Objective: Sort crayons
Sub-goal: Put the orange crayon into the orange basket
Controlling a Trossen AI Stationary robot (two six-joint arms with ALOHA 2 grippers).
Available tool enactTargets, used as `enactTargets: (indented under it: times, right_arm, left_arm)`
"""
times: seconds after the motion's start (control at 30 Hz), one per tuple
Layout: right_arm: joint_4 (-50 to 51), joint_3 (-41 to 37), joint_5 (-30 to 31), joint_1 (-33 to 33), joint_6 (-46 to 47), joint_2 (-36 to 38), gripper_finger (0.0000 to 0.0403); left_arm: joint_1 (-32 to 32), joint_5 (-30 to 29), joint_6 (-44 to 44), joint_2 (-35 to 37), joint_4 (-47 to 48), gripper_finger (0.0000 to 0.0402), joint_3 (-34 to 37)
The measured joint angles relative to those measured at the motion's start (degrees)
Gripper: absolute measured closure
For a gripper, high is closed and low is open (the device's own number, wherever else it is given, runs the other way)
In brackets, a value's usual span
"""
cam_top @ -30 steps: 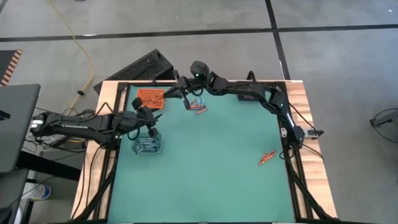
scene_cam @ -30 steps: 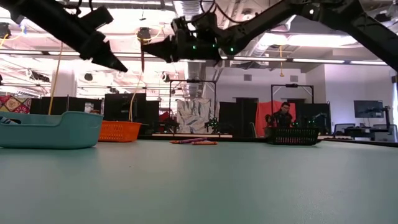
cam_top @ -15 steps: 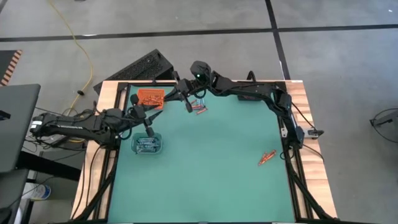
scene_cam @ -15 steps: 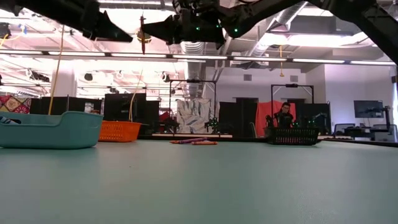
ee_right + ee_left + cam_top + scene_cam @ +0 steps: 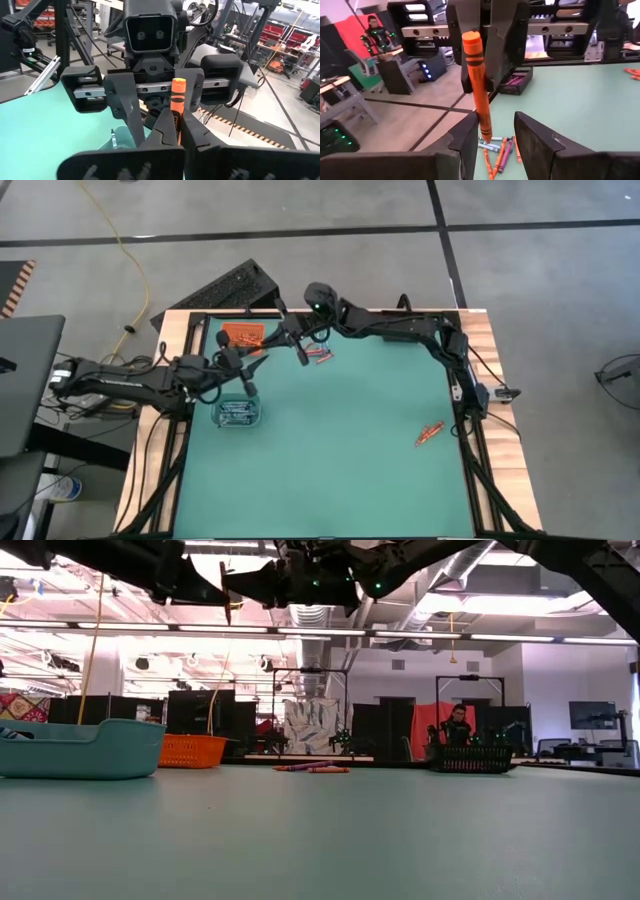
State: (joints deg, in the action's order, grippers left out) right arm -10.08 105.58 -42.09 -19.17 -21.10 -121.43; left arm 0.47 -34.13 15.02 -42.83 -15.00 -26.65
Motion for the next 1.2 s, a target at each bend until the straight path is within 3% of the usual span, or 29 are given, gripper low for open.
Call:
enactTargets:
  times: [0.37, 0.5, 0.67, 0.87, 1.0, 1.2]
  right_arm:
    - [2.1, 0.0, 0.1, 0.4, -0.4, 0.0, 0.0403]
    - [2.4, 0.0, 0.1, 0.4, -0.4, 0.0, 0.0403]
    - [2.5, 0.0, 0.1, 0.3, -0.7, 0.0, 0.0403]
    - [4.3, 0.0, 0.1, -0.1, -0.8, 0.0, 0.0401]
    - [8.3, 0.0, 4.9, -0.2, -1.6, 0.0, 0.0366]
    - [14.9, 0.0, 16.0, -0.8, -3.2, 0.0, 0.0258]
  left_arm:
    - [0.0, -3.2, -0.3, -1.3, -2.6, 0.0290, 0.0]
    - [0.0, -1.8, 0.4, -1.3, -2.5, 0.0319, 0.0]
    - [0.0, -0.3, 1.5, -1.3, -1.9, 0.0385, 0.0]
    - [0.0, 0.3, 3.2, -1.3, -0.4, 0.0396, 0.0]
    - [0.3, -1.2, 6.5, -1.3, 2.3, 0.0398, -0.1]
    - [4.9, -3.9, 9.8, -1.3, 11.0, 0.0399, -1.5]
